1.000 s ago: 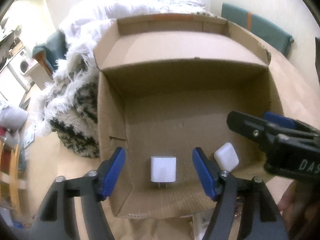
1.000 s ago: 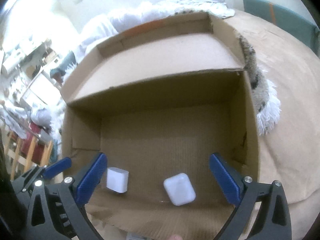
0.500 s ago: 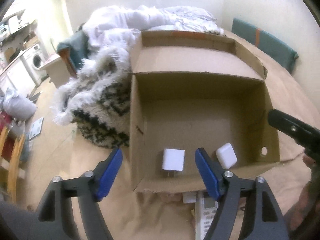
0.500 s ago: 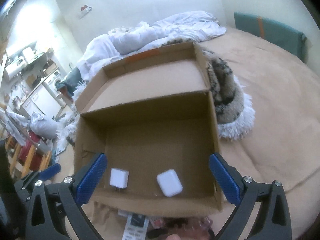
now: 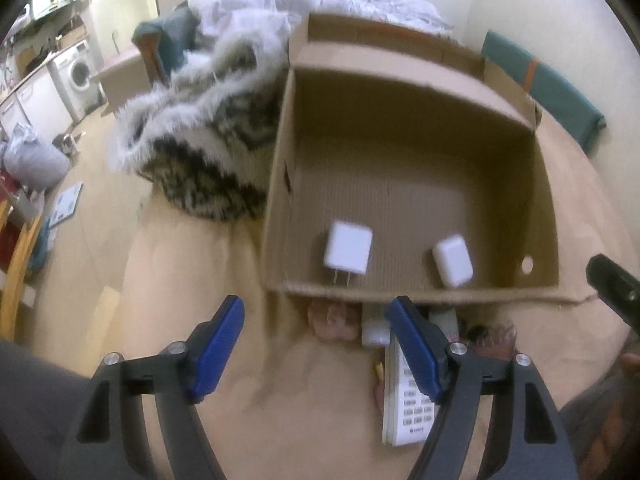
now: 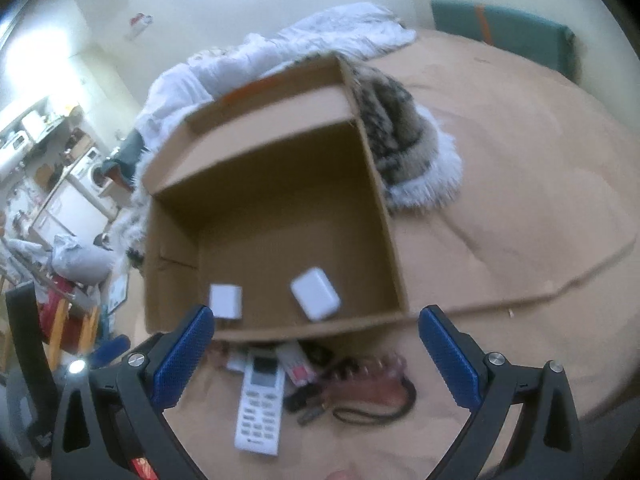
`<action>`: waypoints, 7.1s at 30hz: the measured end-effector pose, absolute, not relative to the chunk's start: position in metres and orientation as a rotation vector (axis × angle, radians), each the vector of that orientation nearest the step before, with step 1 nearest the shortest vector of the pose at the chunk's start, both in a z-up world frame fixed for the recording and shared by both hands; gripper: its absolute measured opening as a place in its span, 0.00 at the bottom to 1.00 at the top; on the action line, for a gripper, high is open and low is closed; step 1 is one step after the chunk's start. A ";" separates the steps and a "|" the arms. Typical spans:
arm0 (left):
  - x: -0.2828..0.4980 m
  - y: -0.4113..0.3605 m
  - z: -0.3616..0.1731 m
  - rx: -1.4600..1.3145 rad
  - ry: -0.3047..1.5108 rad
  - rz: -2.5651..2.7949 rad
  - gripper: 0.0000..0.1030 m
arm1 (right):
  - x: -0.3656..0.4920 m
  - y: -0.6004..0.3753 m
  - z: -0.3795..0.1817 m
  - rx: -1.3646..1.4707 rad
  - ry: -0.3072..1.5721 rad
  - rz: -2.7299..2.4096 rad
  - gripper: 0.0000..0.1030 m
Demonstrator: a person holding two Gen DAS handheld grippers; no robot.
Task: Organize rigid objects
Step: 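Lift both tools out of the box back toward the remaining items, then grasp the white GREE remote with the left gripper while the right grasps the pink comb, then lower the remote and comb into the box and open both grippers, then withdraw both tools from the box toward the remaining items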
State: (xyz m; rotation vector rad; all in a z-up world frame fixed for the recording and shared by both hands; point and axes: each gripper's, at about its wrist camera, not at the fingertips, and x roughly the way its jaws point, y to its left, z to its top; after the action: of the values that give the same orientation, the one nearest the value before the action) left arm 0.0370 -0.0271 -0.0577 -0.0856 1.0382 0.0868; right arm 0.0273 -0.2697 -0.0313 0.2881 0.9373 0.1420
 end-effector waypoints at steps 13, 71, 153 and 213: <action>0.037 -0.105 -0.132 0.136 1.279 -0.123 0.71 | 0.027 -0.290 -0.064 0.405 1.053 0.082 1.00; 0.020 -0.002 -0.061 -0.244 1.234 -0.102 0.42 | 0.080 -0.210 -0.178 -0.106 1.602 0.202 1.00; 0.136 -0.048 -0.086 0.079 1.051 -0.032 0.42 | 0.130 -0.199 -0.094 0.015 1.238 0.375 0.96; 0.025 0.019 -0.068 -0.138 1.157 0.072 0.65 | 0.040 -0.258 -0.066 0.279 1.148 0.215 1.00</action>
State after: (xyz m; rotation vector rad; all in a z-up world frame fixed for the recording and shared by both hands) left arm 0.0255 0.0195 -0.0683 -0.1380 1.1570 0.0717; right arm 0.0397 -0.2584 -0.0662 0.2793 1.1477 0.2147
